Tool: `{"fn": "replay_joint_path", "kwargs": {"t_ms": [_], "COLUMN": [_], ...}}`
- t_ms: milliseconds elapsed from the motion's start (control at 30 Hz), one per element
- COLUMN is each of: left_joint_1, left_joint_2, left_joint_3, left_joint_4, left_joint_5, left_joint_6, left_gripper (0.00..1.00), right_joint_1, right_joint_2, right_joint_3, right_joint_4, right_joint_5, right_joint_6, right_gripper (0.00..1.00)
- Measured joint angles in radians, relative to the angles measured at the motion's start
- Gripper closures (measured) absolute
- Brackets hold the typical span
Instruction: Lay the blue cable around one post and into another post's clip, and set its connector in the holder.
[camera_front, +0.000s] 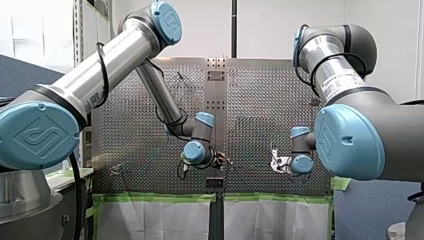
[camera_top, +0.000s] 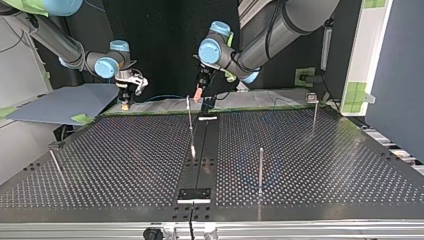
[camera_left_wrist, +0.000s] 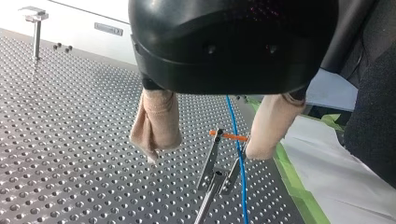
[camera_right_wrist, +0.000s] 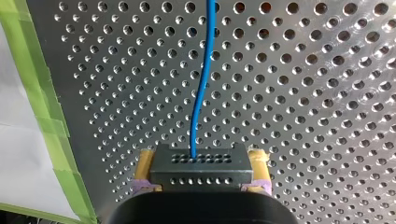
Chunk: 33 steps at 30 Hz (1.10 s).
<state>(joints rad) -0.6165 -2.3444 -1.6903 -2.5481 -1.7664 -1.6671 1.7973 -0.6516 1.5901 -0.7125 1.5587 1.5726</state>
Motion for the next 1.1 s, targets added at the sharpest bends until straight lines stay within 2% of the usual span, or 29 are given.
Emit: {"fn": "replay_joint_path", "kwargs": {"t_ms": [1100], "left_joint_1": [-0.010], "left_joint_2": [0.000], "left_joint_3": [0.002], "left_joint_4": [0.015], "left_joint_5": [0.013], "left_joint_6": [-0.002], "left_gripper": [0.00], "right_joint_1": [-0.001], "right_joint_2": [0.000], "right_joint_3": [0.000], "right_joint_4": [0.001], "right_joint_5": [0.000], "right_joint_6": [0.000], "right_gripper": [0.87]}}
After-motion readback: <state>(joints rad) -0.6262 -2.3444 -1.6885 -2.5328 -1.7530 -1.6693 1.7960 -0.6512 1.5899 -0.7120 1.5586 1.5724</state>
